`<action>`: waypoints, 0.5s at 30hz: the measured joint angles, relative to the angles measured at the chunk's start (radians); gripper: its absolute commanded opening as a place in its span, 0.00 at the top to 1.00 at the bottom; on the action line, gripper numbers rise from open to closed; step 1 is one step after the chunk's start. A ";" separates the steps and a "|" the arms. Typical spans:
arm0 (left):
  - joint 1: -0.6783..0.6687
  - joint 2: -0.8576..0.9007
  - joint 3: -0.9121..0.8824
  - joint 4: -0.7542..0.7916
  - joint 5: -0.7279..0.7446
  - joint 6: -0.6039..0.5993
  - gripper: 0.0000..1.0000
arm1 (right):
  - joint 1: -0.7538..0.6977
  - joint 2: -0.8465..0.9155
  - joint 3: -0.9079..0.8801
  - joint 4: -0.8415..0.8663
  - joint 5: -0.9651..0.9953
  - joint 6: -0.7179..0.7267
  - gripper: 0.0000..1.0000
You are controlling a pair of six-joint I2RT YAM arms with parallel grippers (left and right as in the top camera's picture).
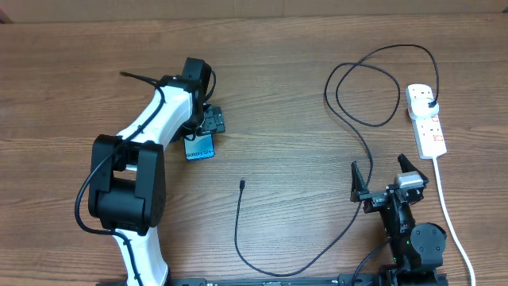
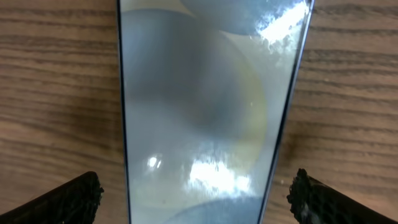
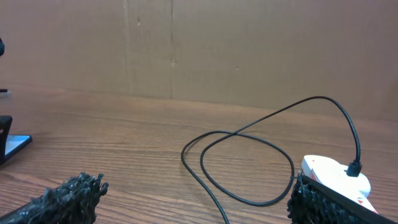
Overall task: Plug charger to phone and switch on socket
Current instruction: 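Hold the left gripper just above the phone screen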
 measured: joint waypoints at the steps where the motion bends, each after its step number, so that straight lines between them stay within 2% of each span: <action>1: 0.000 0.000 -0.011 0.017 0.000 0.000 0.00 | 0.000 0.000 0.000 -0.001 0.000 0.000 0.00; 8: 0.000 0.000 -0.067 0.106 0.002 0.000 0.00 | 0.000 0.001 0.000 -0.001 0.000 0.000 0.00; 15: 0.000 0.000 -0.068 0.110 0.004 0.000 0.00 | 0.000 0.001 0.000 -0.001 0.000 0.000 0.00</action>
